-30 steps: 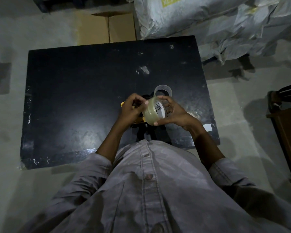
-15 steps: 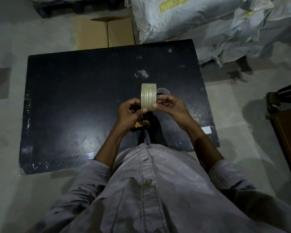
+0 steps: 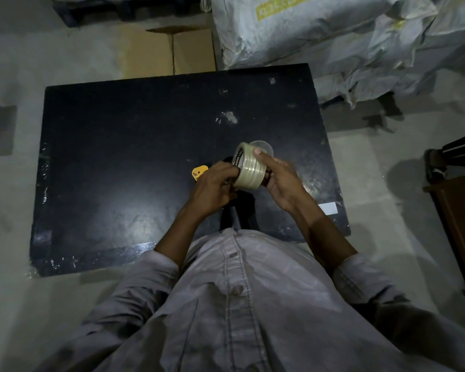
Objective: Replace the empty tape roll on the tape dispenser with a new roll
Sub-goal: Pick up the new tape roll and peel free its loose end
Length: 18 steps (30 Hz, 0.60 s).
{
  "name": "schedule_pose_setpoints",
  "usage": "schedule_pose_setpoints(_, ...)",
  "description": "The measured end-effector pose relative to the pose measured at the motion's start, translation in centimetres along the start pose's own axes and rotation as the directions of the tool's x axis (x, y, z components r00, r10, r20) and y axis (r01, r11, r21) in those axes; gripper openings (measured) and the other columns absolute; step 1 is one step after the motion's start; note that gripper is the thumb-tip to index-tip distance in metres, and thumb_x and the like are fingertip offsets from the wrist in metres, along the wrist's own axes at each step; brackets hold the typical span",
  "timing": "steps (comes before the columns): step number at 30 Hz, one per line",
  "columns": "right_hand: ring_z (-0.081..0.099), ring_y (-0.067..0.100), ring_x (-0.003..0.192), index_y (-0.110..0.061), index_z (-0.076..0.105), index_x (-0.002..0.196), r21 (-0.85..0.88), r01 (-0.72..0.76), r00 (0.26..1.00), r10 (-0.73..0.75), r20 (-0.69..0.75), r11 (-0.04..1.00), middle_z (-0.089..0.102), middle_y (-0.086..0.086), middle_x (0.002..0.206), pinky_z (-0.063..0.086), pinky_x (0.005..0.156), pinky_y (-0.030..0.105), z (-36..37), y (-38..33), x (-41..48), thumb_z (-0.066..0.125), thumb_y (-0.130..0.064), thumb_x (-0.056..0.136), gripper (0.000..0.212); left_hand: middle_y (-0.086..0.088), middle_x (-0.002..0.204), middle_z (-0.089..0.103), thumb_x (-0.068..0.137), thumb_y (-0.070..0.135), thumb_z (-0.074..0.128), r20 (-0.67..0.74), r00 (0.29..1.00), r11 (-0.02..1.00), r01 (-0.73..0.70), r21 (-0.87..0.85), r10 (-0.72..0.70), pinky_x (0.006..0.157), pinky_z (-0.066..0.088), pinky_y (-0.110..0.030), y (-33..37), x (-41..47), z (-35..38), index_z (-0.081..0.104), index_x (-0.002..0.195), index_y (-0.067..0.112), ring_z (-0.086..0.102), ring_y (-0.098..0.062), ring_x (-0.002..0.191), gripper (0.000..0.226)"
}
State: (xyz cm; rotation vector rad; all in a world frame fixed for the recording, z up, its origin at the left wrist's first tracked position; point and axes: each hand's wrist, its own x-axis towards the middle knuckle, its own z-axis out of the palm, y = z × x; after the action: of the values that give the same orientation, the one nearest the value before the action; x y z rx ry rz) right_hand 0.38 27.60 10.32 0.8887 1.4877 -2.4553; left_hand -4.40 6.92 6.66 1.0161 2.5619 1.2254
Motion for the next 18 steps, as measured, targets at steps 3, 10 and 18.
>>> schedule_pose_setpoints(3,0.072,0.036,0.103,0.008,0.079,0.12,-0.103,0.044,0.997,-0.038,0.06,0.994,0.078,0.024,0.113,0.061,0.089,0.042,-0.4,0.4,0.1,0.081,-0.031,0.103,0.042,-0.012,0.11,0.079,0.08,0.017,0.099,0.011,0.966,0.927,0.253,-0.277,-0.26,0.088,0.065,-0.045,0.8,-0.3,0.1,0.076,0.115,0.003,0.076,-0.029,0.1,0.044)
schedule_pose_setpoints(10,0.078,0.047,0.113,-0.001,0.084,0.117,-0.417,0.295,0.947,-0.206,0.245,0.86,0.085,0.019,0.113,0.063,0.102,0.056,-0.6,1.0,-0.3,0.087,-0.018,0.098,0.026,-0.004,0.093,0.079,0.107,0.019,0.077,0.107,0.729,0.392,0.479,-0.786,-0.676,0.068,0.062,-0.031,2.2,1.0,-1.6,0.071,0.127,-0.001,0.074,-0.016,0.079,0.029)
schedule_pose_setpoints(18,0.077,0.029,0.096,-0.014,0.088,0.105,-0.53,0.586,0.792,-0.296,0.534,0.612,0.084,0.011,0.102,0.057,0.086,0.031,-0.6,1.5,-0.2,0.093,-0.021,0.089,0.018,-0.002,0.078,0.078,0.108,0.027,0.066,0.449,0.58,-0.023,0.595,-0.803,-0.68,0.061,0.06,-0.027,3.5,2.1,-4.2,0.078,0.103,0.013,0.073,-0.019,0.068,0.019)
